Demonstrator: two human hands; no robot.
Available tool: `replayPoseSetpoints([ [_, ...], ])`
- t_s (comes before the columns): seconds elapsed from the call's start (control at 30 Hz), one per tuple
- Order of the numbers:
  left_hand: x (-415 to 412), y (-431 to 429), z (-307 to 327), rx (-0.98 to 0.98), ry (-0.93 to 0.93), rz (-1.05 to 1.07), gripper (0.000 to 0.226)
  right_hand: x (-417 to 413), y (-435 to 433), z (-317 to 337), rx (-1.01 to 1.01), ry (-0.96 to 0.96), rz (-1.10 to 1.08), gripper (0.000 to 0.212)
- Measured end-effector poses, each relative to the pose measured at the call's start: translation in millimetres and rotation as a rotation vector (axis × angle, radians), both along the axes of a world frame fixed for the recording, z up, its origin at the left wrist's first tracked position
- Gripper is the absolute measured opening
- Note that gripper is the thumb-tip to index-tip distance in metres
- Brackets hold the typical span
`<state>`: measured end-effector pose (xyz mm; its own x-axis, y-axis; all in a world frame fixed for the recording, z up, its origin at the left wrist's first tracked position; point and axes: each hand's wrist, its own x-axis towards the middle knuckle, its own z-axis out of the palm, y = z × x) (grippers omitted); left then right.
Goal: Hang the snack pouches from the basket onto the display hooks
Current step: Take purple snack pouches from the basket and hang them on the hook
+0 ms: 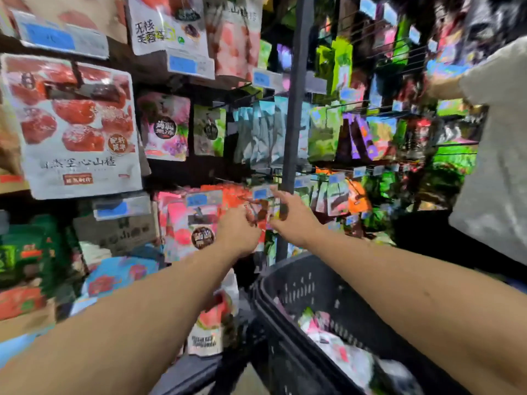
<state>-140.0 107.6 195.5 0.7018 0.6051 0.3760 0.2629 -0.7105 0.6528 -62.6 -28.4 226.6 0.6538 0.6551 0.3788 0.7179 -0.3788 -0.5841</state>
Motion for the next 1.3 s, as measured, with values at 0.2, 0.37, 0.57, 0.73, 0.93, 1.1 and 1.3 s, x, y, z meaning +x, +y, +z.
replayPoseSetpoints([
  [0.2, -11.9, -63.6, -58.6, -0.088, 0.151, -0.18, 0.009, -11.2, -76.8, -53.6, -0.215, 0.025, -0.128, 0.075],
  [0.37, 11.6, -95.7, -99.6, -0.033, 0.265, -0.288, 0.013, 1.9, -119.5, -105.6, -0.316, 0.078, -0.184, 0.076],
  [0.57, 68.9, -120.3, -140.6, 0.089, 0.473, -0.466, 0.016, 30.8, -168.0, -157.6, -0.413, 0.188, -0.244, 0.06],
  [0.73, 132.8, -125.4, -175.4, 0.214, 0.727, -0.586, 0.025, 74.9, -181.2, -212.1, -0.501, 0.296, -0.311, 0.066],
  [0.93, 192.7, -118.4, -216.1, 0.335, 0.962, -0.656, 0.03, 108.9, -168.4, -275.0, -0.544, 0.446, -0.363, 0.06],
  [1.1, 223.4, -123.9, -242.2, 0.432, 1.135, -0.762, 0.044, 125.0, -155.1, -321.5, -0.576, 0.522, -0.421, 0.046],
  [1.3, 241.8, -123.7, -292.3, 0.495, 1.276, -0.812, 0.059, 135.2, -144.1, -369.7, -0.616, 0.619, -0.546, 0.047],
])
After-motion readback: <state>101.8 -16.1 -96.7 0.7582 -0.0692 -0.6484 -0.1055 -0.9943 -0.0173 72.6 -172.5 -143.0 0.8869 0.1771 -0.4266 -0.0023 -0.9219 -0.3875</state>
